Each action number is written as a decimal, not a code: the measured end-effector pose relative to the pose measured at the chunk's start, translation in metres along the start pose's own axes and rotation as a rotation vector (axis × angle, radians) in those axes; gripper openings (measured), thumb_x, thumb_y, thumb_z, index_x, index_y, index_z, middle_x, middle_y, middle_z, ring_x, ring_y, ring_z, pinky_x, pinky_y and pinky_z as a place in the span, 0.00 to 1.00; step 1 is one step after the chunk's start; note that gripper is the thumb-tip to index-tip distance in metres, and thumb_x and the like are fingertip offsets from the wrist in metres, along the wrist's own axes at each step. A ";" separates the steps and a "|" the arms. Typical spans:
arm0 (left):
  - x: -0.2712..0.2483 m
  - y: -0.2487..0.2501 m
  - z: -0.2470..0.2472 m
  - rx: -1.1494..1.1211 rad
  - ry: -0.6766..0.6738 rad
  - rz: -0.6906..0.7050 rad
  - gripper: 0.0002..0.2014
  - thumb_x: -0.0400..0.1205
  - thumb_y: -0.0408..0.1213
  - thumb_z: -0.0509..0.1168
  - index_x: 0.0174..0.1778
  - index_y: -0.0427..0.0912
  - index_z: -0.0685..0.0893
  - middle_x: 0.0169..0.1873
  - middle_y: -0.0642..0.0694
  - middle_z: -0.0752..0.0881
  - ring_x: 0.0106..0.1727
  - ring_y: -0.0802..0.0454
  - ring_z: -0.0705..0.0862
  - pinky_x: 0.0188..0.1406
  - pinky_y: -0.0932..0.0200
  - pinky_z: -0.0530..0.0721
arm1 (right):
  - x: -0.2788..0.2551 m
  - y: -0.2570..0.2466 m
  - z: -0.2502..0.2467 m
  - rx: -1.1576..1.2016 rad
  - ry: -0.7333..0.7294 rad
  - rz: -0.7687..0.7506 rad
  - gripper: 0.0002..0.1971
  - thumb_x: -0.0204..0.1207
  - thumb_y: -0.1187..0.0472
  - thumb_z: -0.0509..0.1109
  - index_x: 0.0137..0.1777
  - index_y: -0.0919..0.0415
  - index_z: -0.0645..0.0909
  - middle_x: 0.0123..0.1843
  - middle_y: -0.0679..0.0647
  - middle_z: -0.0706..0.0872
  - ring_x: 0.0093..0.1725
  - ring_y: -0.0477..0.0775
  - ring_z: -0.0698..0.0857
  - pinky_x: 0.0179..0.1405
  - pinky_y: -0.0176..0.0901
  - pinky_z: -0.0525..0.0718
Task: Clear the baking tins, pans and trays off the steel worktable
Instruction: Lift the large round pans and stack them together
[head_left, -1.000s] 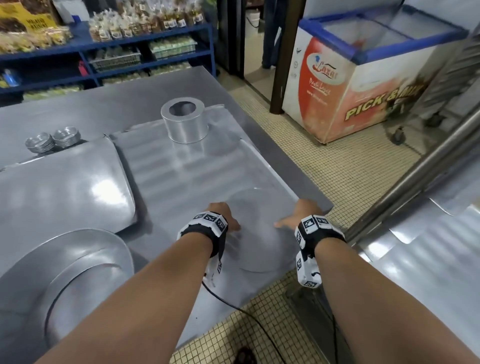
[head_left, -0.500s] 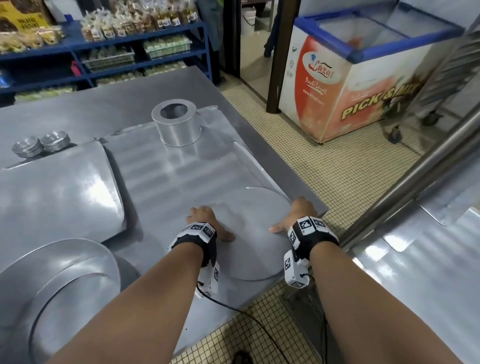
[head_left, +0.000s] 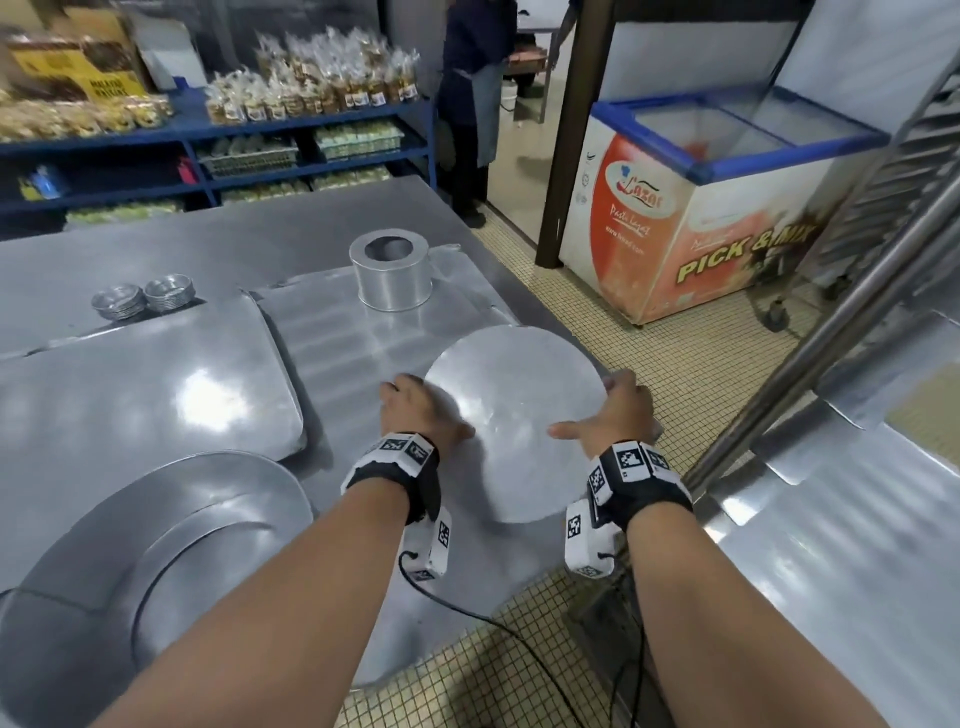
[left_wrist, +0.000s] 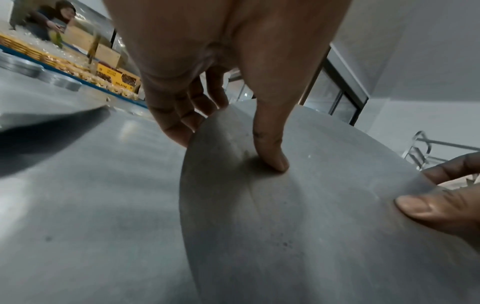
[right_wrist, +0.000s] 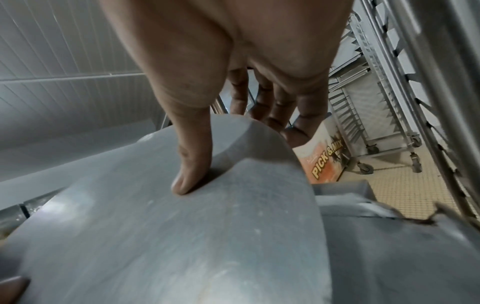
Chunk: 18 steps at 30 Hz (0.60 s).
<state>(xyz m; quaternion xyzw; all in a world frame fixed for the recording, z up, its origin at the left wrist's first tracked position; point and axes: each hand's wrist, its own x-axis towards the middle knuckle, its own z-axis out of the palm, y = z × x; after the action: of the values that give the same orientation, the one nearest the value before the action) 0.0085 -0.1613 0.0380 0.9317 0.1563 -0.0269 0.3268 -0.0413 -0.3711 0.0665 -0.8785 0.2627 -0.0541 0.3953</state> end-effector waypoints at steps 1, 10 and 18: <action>-0.002 0.000 -0.010 0.010 0.018 0.007 0.42 0.60 0.53 0.78 0.64 0.32 0.71 0.60 0.36 0.74 0.61 0.37 0.77 0.57 0.53 0.79 | -0.005 -0.006 0.000 0.025 0.018 -0.028 0.43 0.50 0.61 0.92 0.64 0.61 0.73 0.65 0.59 0.76 0.54 0.56 0.78 0.50 0.44 0.71; -0.019 -0.056 -0.113 -0.155 0.223 -0.003 0.47 0.59 0.47 0.86 0.67 0.37 0.67 0.64 0.37 0.71 0.64 0.36 0.80 0.65 0.46 0.81 | -0.065 -0.082 0.028 0.156 -0.018 -0.170 0.40 0.52 0.62 0.91 0.61 0.58 0.71 0.60 0.53 0.75 0.53 0.56 0.77 0.50 0.44 0.75; -0.041 -0.139 -0.192 -0.278 0.338 -0.073 0.45 0.56 0.46 0.87 0.62 0.46 0.67 0.62 0.43 0.69 0.62 0.40 0.78 0.65 0.43 0.82 | -0.125 -0.144 0.084 0.183 -0.096 -0.354 0.43 0.51 0.62 0.91 0.64 0.60 0.70 0.67 0.58 0.74 0.53 0.53 0.72 0.51 0.42 0.72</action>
<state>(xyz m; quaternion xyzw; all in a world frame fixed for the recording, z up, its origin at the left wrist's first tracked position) -0.0838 0.0483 0.1114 0.8627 0.2445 0.1397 0.4200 -0.0628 -0.1728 0.1271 -0.8731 0.0788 -0.1043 0.4697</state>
